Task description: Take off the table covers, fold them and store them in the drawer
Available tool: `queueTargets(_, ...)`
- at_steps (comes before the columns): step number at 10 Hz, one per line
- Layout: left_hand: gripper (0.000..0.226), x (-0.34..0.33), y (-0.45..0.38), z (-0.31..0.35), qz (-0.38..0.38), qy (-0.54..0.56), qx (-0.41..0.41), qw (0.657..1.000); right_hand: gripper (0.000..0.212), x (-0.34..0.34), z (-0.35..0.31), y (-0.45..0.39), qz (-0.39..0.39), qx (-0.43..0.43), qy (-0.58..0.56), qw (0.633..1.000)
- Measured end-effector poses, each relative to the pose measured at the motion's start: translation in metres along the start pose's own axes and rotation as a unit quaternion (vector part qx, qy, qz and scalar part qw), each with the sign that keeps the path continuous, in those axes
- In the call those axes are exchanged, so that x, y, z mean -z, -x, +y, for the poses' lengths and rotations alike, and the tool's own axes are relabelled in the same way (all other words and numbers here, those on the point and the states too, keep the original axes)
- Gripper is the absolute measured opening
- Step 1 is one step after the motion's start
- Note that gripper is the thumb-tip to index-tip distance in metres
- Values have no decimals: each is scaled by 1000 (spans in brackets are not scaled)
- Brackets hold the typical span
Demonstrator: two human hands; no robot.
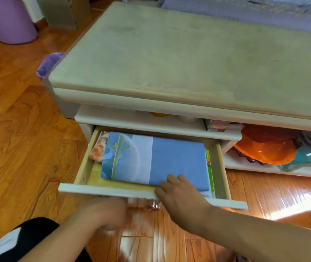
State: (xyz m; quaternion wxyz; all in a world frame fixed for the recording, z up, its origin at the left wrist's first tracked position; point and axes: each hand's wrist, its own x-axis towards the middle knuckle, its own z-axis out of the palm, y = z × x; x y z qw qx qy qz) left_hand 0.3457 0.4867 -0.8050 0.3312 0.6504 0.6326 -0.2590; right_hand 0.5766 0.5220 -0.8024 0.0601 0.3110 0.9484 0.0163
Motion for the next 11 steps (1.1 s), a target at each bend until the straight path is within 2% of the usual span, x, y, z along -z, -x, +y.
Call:
queueTargets(1,41,7,-24,-1,108,95,-2,990,36,5,16,-20,50,-63,20,997)
queueTargets(2,30,11,-35,12,188,238,-21,953,33,9,23,-18,60,-157,-52,984)
queueTargets(3,61,9,-36,31,162,479,-6,863,16,2,14,-11,-10,-357,-288,888)
queueTargets(4,86,23,-42,37,143,675,-14,724,34,-12,46,-25,-16,-537,-576,616)
queueTargets(5,89,56,-63,36,163,771,-47,613,45,-13,92,-44,137,-527,-718,434)
queueTargets(6,96,80,-79,42,169,813,-61,554,42,-7,103,-54,177,-484,-779,357)
queueTargets(8,96,84,-97,55,188,793,-62,576,47,-8,106,-74,146,-479,-792,349)
queueTargets(9,97,87,-97,46,177,738,-19,651,49,-3,102,-82,144,-477,-802,330)
queueTargets(10,45,106,-74,37,160,566,59,807,31,12,107,-69,47,-488,-782,386)
queueTargets(11,22,140,-33,42,157,482,86,858,23,54,110,-53,-108,-500,-696,504)
